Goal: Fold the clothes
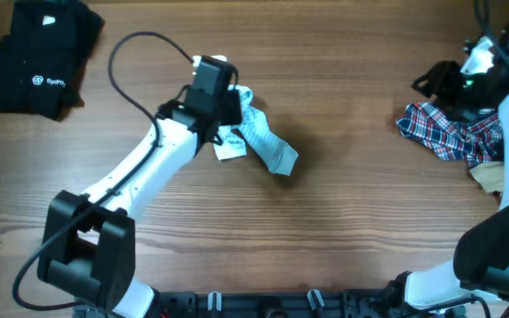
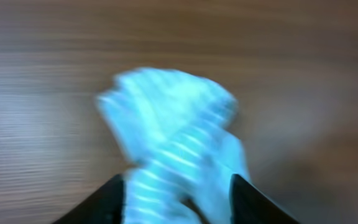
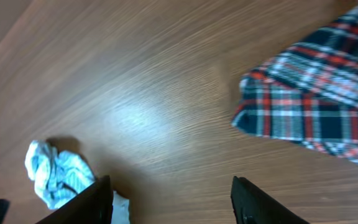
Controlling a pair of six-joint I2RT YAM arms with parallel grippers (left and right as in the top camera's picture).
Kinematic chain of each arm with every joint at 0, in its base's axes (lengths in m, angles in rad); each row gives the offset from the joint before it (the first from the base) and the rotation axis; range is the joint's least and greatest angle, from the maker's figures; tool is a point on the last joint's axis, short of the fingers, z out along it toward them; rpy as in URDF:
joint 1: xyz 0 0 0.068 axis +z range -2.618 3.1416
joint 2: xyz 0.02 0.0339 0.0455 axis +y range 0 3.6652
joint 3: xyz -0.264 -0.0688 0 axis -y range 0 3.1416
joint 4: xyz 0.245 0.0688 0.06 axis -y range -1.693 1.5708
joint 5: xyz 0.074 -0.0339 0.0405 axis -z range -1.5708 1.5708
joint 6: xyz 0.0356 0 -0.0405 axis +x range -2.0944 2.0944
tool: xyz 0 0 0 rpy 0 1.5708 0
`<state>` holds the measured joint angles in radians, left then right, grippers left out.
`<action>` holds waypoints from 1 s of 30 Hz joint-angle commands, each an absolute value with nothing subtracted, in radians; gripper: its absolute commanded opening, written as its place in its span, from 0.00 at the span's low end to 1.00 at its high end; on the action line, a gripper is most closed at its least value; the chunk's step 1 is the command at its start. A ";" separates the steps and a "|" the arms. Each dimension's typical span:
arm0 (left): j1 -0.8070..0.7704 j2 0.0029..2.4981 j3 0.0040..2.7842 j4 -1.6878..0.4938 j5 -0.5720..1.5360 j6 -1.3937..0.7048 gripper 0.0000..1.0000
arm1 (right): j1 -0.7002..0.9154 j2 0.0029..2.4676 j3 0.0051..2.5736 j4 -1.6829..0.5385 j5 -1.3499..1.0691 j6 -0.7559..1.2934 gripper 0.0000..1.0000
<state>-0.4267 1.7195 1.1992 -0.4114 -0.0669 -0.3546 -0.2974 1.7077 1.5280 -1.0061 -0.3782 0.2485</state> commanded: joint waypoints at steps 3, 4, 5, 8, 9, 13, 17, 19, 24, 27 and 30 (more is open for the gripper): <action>-0.440 1.749 1.205 -0.400 0.044 -0.305 0.79 | -0.250 1.700 1.524 -1.000 -0.402 0.239 0.61; -0.440 1.761 1.205 -0.392 0.043 -0.268 0.82 | -0.249 1.700 1.524 -1.000 -0.402 0.239 0.61; -0.439 1.771 1.205 -0.385 0.044 -0.239 0.84 | -0.249 1.700 1.524 -1.000 -0.402 0.239 0.61; -0.435 1.811 1.205 -0.367 0.024 -0.209 0.85 | -0.249 1.700 1.524 -1.000 -0.402 0.239 0.61; -0.434 1.827 1.205 -0.365 0.015 -0.209 0.85 | -0.249 1.700 1.524 -1.000 -0.402 0.239 0.61; -0.414 1.883 1.205 -0.381 0.010 -0.209 0.85 | -0.249 1.700 1.524 -1.004 -0.402 0.238 0.62; -0.400 1.887 1.205 -0.406 0.010 -0.213 0.84 | -0.249 1.700 1.524 -1.004 -0.402 0.239 0.61; -0.399 1.887 1.205 -0.439 0.010 -0.216 0.83 | -0.249 1.700 1.524 -1.004 -0.402 0.239 0.61; -0.399 1.887 1.205 -0.532 0.010 -0.225 0.78 | -0.249 1.700 1.524 -1.003 -0.402 0.238 0.61; -0.399 1.887 1.205 -0.536 0.010 -0.224 0.70 | -0.249 1.700 1.524 -1.001 -0.402 0.239 0.61; -0.399 1.887 1.205 -0.553 0.010 -0.224 0.60 | -0.249 1.700 1.524 -1.002 -0.402 0.238 0.61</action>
